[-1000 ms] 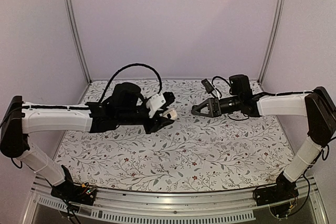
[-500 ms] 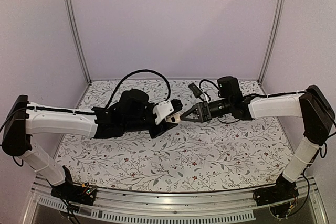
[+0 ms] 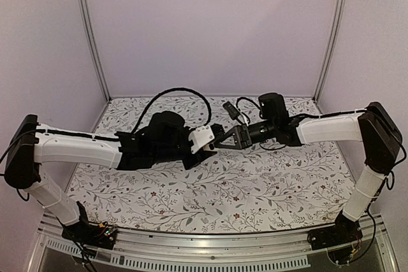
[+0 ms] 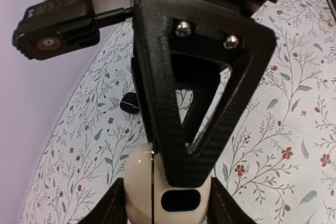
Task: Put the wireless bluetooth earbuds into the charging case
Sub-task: Pass from the left arm to the right
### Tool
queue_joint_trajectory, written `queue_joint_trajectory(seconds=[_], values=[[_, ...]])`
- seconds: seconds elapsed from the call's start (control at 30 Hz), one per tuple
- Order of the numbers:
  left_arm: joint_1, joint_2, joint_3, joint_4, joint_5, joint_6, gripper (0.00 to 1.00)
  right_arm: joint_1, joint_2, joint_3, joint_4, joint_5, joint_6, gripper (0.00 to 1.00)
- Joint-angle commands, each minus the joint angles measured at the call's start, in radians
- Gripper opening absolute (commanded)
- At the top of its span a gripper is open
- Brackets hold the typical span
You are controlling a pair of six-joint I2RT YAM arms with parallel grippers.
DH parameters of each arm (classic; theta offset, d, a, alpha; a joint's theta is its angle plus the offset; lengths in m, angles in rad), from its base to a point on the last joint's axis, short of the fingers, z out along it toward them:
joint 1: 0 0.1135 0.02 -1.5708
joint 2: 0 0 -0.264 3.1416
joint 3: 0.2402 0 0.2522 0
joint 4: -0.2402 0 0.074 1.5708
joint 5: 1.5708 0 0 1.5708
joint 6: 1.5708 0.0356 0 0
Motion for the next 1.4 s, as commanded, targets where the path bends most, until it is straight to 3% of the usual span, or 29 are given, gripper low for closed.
queue_joint_trajectory(seconds=[0.0,0.43,0.73,0.97,1.2,1.37], values=[[-0.016,0.016,0.029,0.033,-0.018,0.01,0.33,0.014,0.023,0.026,0.027,-0.025,0.007,0.38],[-0.039,0.014,0.018,0.074,-0.078,0.02,0.33,0.024,0.043,0.02,0.069,-0.033,0.042,0.24],[-0.057,0.037,0.026,0.071,-0.112,0.028,0.33,0.025,0.06,0.031,0.097,-0.027,0.068,0.19],[-0.063,0.042,0.015,0.111,-0.101,0.03,0.33,0.024,0.05,0.035,0.092,-0.01,0.075,0.21],[-0.071,0.029,0.023,0.113,-0.106,0.029,0.33,0.024,0.033,0.029,0.092,-0.01,0.069,0.16],[-0.078,0.009,0.007,0.114,-0.116,0.024,0.4,0.023,0.027,0.029,0.09,-0.012,0.06,0.13]])
